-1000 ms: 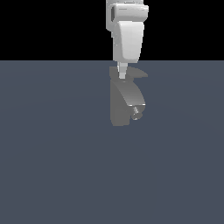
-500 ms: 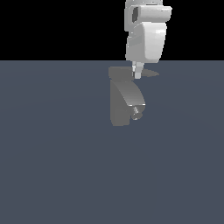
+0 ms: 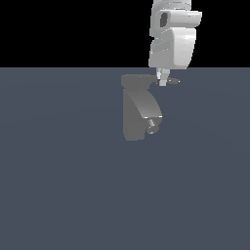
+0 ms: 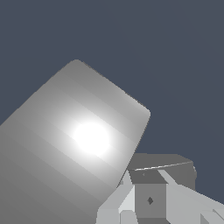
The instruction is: Turn on the faucet by rotating a designated handle.
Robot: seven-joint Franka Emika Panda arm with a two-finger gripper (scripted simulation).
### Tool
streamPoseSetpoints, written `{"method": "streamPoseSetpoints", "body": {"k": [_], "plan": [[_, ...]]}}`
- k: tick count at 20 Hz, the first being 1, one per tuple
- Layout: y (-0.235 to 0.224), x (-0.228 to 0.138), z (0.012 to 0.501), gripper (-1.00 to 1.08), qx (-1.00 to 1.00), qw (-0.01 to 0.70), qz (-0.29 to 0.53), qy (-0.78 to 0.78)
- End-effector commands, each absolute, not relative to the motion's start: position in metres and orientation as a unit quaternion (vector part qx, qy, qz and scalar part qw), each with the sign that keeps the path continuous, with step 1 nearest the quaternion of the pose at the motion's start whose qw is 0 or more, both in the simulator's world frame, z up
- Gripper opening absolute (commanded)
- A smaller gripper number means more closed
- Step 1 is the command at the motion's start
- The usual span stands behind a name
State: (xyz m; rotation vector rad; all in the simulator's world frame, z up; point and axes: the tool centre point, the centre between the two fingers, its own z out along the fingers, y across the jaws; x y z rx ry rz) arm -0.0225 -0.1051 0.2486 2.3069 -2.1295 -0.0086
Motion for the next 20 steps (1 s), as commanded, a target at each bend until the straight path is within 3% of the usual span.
{"method": "streamPoseSetpoints", "body": {"k": [1,20], "plan": [[-0.114,-0.013,0.248,-1.00,0.734,0.000,0.000,-0.680],[-0.167,0.028,0.248,-1.00,0.728,0.000,0.000,-0.686]]}}
